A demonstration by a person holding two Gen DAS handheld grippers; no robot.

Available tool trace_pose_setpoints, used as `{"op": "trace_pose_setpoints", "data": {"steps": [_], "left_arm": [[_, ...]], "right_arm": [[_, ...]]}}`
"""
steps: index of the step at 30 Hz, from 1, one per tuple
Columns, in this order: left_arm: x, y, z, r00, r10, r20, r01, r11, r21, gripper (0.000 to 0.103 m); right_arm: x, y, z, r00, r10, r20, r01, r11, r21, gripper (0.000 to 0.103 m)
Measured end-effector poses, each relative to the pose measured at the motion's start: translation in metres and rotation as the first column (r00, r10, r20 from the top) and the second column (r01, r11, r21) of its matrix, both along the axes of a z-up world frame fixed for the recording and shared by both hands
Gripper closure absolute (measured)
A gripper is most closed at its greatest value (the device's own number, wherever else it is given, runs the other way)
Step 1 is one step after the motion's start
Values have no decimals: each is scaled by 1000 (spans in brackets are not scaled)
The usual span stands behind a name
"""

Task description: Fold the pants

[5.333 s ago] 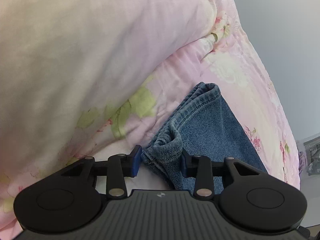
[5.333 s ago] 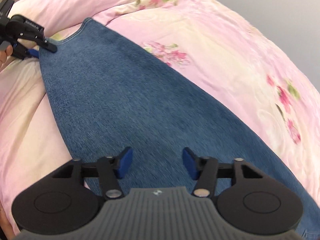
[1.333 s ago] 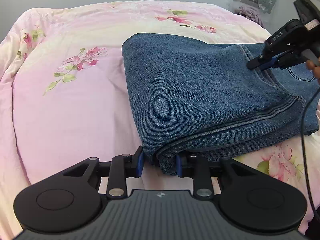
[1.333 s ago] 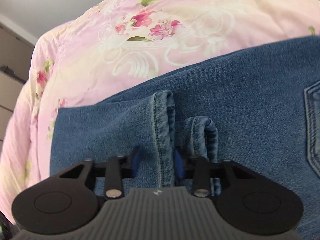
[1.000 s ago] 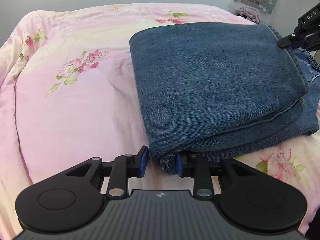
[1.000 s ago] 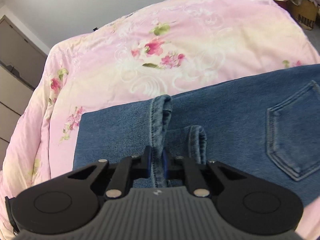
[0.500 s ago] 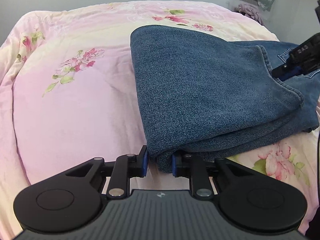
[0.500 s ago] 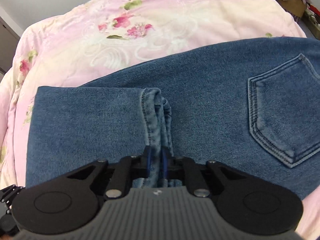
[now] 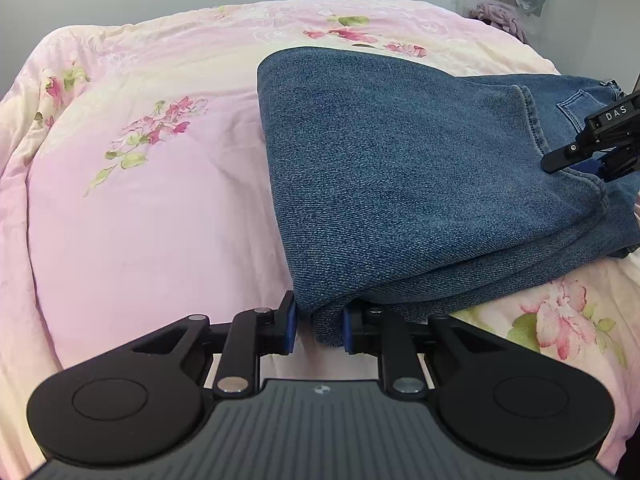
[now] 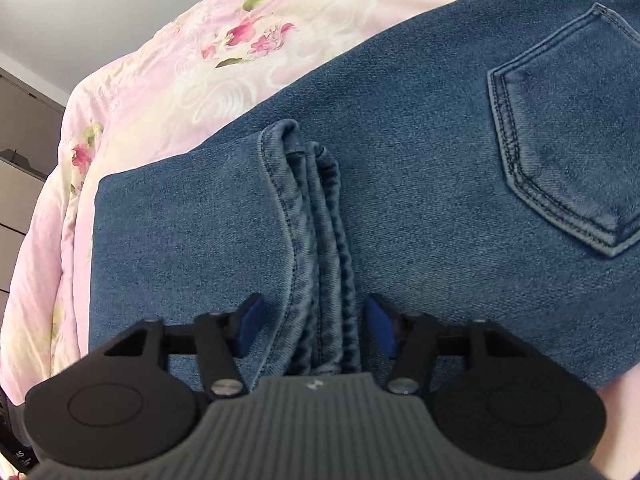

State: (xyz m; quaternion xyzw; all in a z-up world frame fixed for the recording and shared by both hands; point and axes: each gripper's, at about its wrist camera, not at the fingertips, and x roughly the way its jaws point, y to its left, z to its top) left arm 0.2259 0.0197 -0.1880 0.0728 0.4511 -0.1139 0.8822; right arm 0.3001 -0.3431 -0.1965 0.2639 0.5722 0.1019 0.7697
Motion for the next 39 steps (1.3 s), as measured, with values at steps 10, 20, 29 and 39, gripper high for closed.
{"op": "trace_pose_setpoints", "data": {"steps": [10, 20, 29, 39], "left_arm": [[-3, -11, 2, 999, 32, 15, -33, 999, 41, 80], [-5, -26, -11, 999, -44, 5, 43, 988, 147, 80], [-17, 9, 29, 997, -62, -50, 60, 998, -33, 71], [28, 22, 89, 995, 45, 88, -37, 995, -90, 70]], "right_arm": [[16, 13, 78, 973, 59, 225, -47, 997, -58, 90], [14, 0, 5, 996, -16, 87, 25, 995, -101, 90], [3, 8, 36, 987, 90, 135, -53, 965, -257, 70], [-18, 45, 85, 914, 295, 279, -170, 902, -397, 70]]}}
